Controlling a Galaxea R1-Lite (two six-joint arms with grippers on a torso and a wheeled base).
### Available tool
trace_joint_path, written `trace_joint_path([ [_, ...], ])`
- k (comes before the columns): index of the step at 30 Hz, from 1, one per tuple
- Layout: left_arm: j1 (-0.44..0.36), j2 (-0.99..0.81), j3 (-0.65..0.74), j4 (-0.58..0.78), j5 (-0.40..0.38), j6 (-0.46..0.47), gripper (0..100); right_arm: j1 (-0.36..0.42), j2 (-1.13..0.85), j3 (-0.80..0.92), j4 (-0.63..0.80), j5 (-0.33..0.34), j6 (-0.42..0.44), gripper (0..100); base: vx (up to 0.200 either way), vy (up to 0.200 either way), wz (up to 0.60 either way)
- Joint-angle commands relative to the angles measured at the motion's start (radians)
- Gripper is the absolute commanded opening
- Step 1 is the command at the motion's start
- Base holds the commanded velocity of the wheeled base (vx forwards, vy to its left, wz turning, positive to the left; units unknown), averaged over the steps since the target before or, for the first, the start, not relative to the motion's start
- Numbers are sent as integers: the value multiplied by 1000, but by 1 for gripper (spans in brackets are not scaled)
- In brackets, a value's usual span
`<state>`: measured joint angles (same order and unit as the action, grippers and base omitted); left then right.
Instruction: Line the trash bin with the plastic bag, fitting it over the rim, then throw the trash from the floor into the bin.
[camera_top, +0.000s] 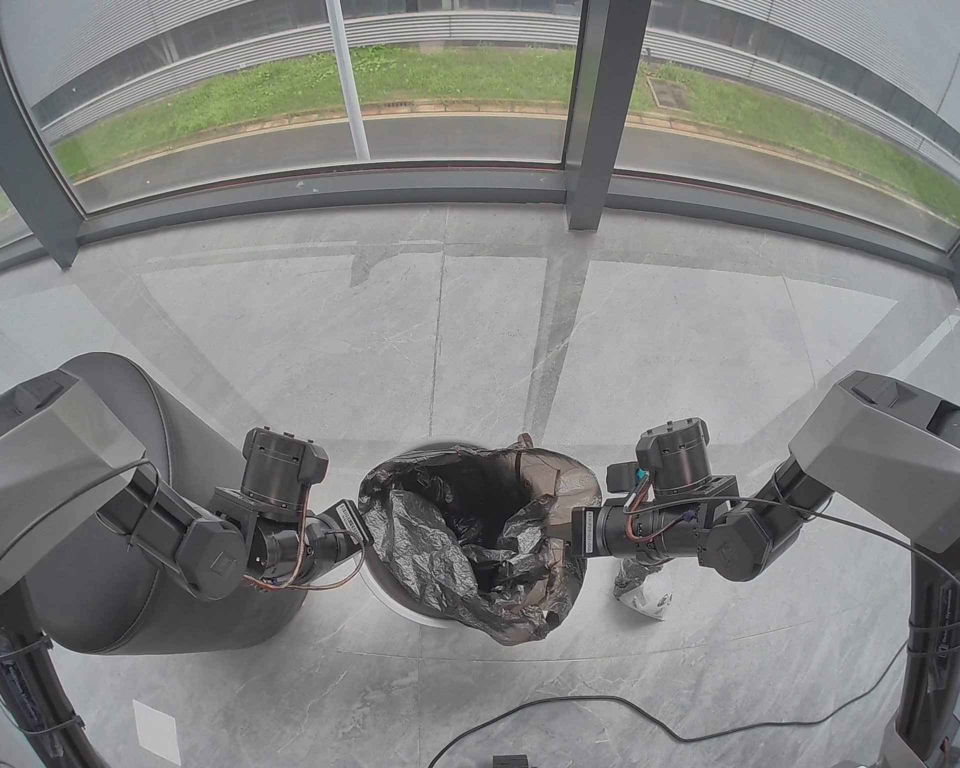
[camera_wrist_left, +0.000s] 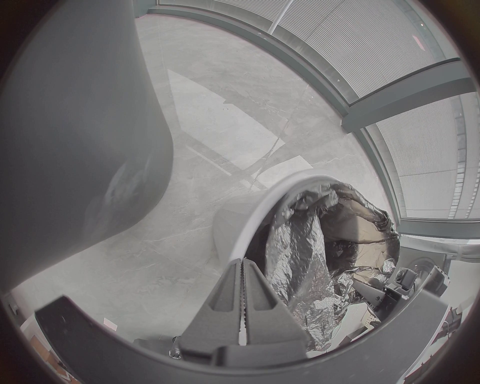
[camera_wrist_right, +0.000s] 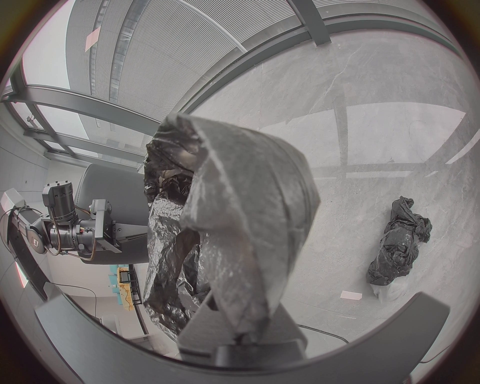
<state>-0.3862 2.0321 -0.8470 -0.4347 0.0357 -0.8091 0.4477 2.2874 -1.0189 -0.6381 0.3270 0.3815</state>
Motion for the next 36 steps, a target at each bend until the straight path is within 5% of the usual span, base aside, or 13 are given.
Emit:
trace_joint_path([
  [1, 3, -41, 3, 21, 3, -1, 0, 0, 3, 7, 1, -3, -1, 0, 0, 0, 0],
  [36, -59, -234, 0, 22, -8, -5, 0, 46, -45, 56, -51, -48, -36, 0, 0, 0, 0],
])
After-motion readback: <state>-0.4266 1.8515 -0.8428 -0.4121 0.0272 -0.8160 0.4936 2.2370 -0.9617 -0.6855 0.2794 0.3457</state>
